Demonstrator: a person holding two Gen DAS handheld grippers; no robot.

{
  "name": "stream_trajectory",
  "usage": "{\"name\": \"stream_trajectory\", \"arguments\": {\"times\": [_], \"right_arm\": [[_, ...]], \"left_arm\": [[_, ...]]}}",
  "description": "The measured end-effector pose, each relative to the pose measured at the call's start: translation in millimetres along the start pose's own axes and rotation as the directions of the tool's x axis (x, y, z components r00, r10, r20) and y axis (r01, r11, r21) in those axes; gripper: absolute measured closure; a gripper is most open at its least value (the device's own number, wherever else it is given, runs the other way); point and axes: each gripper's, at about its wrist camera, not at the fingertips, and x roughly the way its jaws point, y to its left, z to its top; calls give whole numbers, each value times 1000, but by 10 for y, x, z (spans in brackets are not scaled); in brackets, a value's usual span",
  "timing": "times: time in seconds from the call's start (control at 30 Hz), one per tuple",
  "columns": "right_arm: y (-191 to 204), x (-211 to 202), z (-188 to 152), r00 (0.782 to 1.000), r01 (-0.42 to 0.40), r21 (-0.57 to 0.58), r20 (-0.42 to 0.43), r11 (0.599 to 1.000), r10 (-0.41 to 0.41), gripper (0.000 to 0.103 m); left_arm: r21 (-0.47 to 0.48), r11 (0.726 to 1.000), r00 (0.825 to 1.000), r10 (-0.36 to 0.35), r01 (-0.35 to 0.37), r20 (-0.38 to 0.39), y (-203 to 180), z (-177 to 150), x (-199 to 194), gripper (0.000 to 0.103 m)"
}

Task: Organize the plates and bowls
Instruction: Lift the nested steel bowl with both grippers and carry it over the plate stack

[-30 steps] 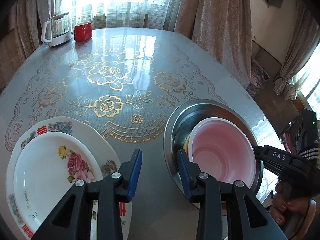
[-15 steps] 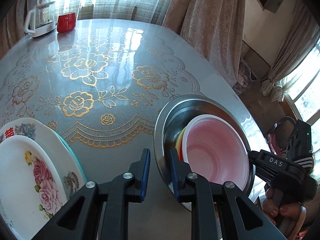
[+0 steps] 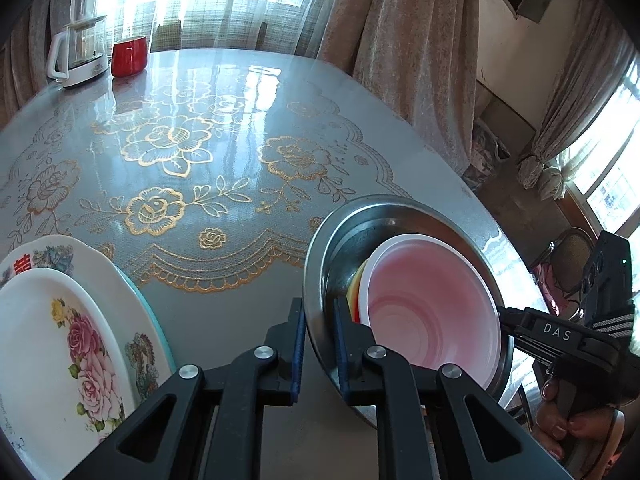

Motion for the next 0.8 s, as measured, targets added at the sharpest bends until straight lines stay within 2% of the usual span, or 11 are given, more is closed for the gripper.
{"name": "stream_trajectory", "arguments": {"times": [0.27,0.57,0.8], "right_arm": [[98,-103,-97,1000,-19,-35,4,999,19,93],[371,-213,-178,998,-59,-93,7,994,60,93],[717,-240,-240,995,-101,-162,-6,982,102,93]], "left_arm": [[-19,1000,1000,-7,7,10,77,-174,-173,88],[-45,999,996,3,1,92,214,-291,-586,88],[-84,996,986,52,-39,156,391,-340,-927,88]]}}
